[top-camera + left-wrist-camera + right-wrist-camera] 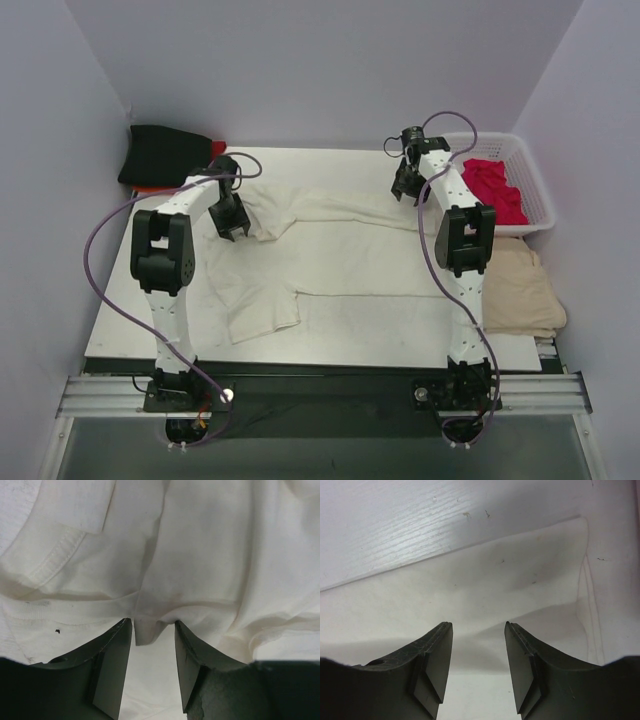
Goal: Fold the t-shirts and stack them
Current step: Fold the flattened tshirt in 1/3 of the way
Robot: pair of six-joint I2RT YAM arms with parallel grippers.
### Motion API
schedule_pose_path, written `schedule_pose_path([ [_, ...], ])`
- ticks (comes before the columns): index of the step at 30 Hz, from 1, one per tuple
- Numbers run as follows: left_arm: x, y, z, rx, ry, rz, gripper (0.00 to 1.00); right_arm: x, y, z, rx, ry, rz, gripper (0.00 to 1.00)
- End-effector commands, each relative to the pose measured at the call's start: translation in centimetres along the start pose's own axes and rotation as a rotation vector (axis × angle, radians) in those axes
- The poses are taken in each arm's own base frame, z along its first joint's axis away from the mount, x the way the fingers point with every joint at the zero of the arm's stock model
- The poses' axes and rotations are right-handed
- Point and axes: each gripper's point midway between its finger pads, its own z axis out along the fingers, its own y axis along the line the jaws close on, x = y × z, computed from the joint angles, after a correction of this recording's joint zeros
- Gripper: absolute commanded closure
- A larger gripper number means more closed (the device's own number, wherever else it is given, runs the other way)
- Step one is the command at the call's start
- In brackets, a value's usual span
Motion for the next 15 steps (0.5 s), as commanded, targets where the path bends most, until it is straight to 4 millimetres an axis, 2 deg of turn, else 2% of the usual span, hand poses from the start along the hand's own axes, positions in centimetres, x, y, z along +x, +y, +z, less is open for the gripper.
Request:
schedule_pose_path([
  [1,-0.8,-0.5,-1.3,0.033,-0.034,-0.017,0.50,-1.0,-0.8,-3.1,0.008,-0.045,0.000,0.53],
  [7,-0.8,-0.7,-2.0,0.048,-0.041,-0.017,0.50,-0.6,-1.0,-2.9,0.019,-0.038,-0.002,0.54],
  [11,-0.1,-0.6,-1.7,0.049,-0.018,-0.024,0.69,-0.6,-1.1,-3.0,0.020,-0.039,-0.001,0.54],
  [12,0.0,-0.6,-1.7,0.048,-0.014,-0.024,0.79,-0.6,-1.1,-2.9,0.021,-0.037,0.000,0.54],
  [15,0.5,-0.3,-1.8,0.048,-0.009,-0.024,0.90,-0.5,-1.0,-3.0,0.018,-0.035,0.000,0.54],
])
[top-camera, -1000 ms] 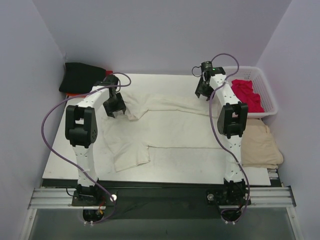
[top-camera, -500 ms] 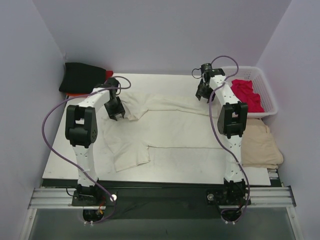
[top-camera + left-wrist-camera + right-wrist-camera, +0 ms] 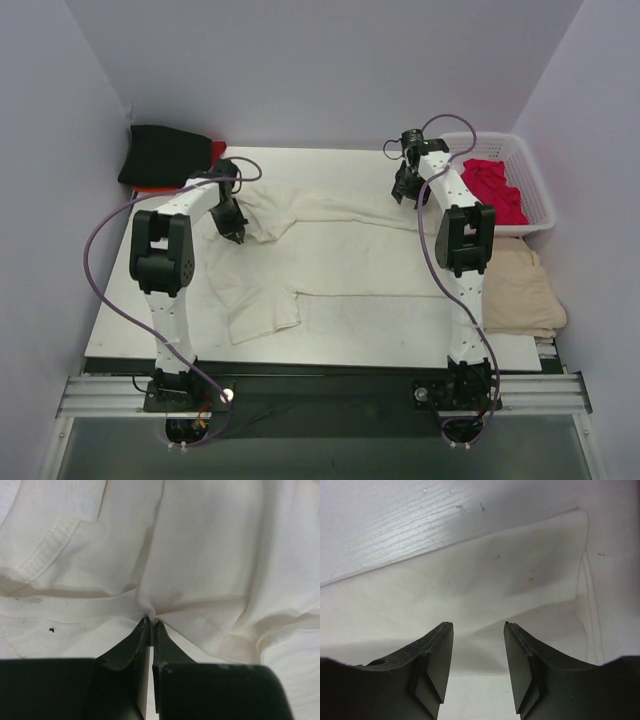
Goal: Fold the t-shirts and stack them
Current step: Fold the flattened tshirt in 1/3 of the way
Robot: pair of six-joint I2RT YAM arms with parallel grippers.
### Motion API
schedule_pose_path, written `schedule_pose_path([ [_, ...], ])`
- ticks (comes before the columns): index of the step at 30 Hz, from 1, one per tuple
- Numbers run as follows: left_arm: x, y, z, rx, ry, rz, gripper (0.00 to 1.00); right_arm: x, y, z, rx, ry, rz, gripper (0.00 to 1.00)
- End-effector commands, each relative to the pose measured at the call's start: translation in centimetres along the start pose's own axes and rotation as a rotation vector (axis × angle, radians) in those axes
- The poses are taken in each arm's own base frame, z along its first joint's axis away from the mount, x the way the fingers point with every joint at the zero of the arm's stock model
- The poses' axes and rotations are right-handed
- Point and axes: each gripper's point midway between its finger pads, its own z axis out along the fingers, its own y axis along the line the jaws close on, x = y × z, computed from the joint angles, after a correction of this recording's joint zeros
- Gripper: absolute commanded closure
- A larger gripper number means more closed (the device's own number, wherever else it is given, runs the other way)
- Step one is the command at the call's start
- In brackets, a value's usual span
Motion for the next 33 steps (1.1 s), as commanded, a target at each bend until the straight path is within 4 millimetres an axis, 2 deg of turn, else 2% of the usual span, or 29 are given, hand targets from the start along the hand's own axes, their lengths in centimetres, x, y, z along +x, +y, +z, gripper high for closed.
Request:
schedule_pose_path([
  [1,-0.5,-0.5,-2.5,0.048,-0.044,-0.011,0.91,-1.3,-0.7,-3.6,0.001,-0.061,0.008,0.54],
  [14,-1.4,-0.4,-6.6,0.080,-0.122,-0.013,0.96,-0.4,0.5,-4.3,0.001,-0.065,-0.034,0.55],
  [19,-1.1,0.0,-7.9,0.080,-0.129,0.001,0.96,0.0,0.9,-4.3,0.000,-0.061,-0.042,0.55],
  [24,0.2,1.8,-7.5,0.019,-0.121,0.001,0.96,0.1,0.9,-4.2,0.002,-0.059,-0.045,0.55],
  [33,3.2,2.8,-7.1,0.017,-0.090,-0.006,0.97,0.6,1.1,-4.2,0.003,-0.049,-0.056,0.56],
])
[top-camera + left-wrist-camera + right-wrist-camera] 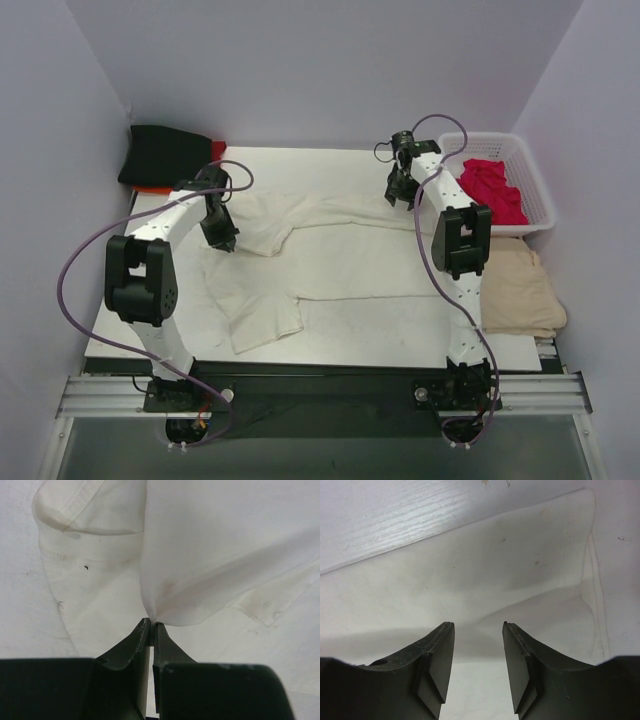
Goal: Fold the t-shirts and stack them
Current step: Fold the flattened tshirt in 1/3 of the way
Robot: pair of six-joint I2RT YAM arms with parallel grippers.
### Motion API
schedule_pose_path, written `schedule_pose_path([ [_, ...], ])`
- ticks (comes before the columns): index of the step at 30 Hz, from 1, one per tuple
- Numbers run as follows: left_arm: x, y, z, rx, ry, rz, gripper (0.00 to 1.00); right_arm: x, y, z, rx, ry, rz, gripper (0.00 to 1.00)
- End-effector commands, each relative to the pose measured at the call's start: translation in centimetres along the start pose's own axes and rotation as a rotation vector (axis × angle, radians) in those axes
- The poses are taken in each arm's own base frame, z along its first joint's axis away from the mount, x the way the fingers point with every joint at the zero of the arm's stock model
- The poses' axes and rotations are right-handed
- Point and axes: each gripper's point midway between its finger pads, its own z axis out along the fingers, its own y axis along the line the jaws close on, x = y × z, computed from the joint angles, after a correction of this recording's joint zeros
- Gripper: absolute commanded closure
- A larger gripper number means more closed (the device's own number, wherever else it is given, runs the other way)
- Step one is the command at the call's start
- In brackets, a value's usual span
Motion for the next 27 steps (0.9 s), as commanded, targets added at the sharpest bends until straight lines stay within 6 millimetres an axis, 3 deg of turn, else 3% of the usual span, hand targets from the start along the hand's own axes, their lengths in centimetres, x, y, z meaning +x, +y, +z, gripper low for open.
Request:
schedule_pose_path([
  [1,0.1,0.0,-1.4,0.017,-0.036,-0.013,0.97,-0.6,-0.6,-3.0,0.009,-0.040,-0.009,0.56],
  [4,1.1,0.3,-0.3,0.000,-0.007,-0.009,0.94,-0.5,-0.5,-3.0,0.008,-0.037,-0.013,0.56],
  [7,2.0,0.8,0.6,-0.024,0.016,-0.010,0.76,-0.2,-0.6,-3.0,0.010,-0.032,-0.019,0.56],
  [8,2.7,1.3,1.1,-0.038,0.035,-0.011,0.65,-0.1,-0.5,-3.1,0.012,-0.032,-0.019,0.56],
  [14,2.5,2.4,0.4,-0.085,-0.004,-0.024,0.46,0.7,-1.2,-3.2,0.035,-0.020,-0.033,0.56],
  [18,0.3,2.0,-1.3,-0.063,-0.109,-0.050,0.39,0.9,-1.3,-3.4,0.039,-0.021,-0.036,0.56],
  [22,-3.4,0.2,-2.1,-0.015,-0.175,-0.072,0.36,0.8,-0.8,-3.9,0.028,-0.031,-0.048,0.56],
  [27,-6.4,-2.3,-0.5,0.032,-0.170,-0.083,0.36,1.1,0.3,-4.4,0.011,-0.038,-0.067,0.56],
])
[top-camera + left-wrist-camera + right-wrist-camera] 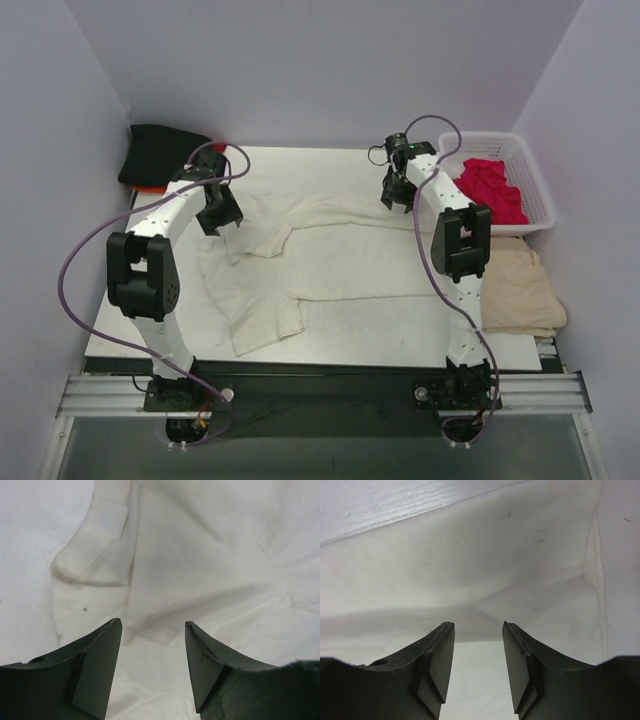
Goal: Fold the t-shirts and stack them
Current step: Fold the flattened tshirt in 1/3 of the way
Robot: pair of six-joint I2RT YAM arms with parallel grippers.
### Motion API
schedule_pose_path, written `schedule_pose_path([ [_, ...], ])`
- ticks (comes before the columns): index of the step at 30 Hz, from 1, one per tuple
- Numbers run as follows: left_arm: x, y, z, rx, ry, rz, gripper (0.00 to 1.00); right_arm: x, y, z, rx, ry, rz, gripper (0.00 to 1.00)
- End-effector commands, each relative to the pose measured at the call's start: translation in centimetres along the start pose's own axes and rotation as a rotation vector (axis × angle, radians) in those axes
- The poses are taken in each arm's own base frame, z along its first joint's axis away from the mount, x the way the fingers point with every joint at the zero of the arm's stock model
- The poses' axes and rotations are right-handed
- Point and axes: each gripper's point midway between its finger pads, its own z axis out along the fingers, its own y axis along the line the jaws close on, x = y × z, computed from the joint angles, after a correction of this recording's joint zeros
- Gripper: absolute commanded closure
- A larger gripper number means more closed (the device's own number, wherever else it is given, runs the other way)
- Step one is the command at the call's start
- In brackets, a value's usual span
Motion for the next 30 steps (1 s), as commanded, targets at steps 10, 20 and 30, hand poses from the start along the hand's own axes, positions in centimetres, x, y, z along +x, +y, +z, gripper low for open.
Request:
schedule_pose_path([
  [10,-5.3,-5.3,6.9,0.050,-0.009,-0.044,0.36,0.9,3.0,-3.9,-0.052,-0.034,-0.074,0.56],
  [20,-7.4,-4.0,9.6,-0.025,-0.024,-0.081,0.36,4.3,10.4,-7.0,-0.219,-0.029,-0.263,0.55],
  [30,-8.3,-5.0,10.8,0.010,0.012,-0.090,0.36,10.0,21.5,-11.3,-0.557,0.036,-0.354,0.53],
])
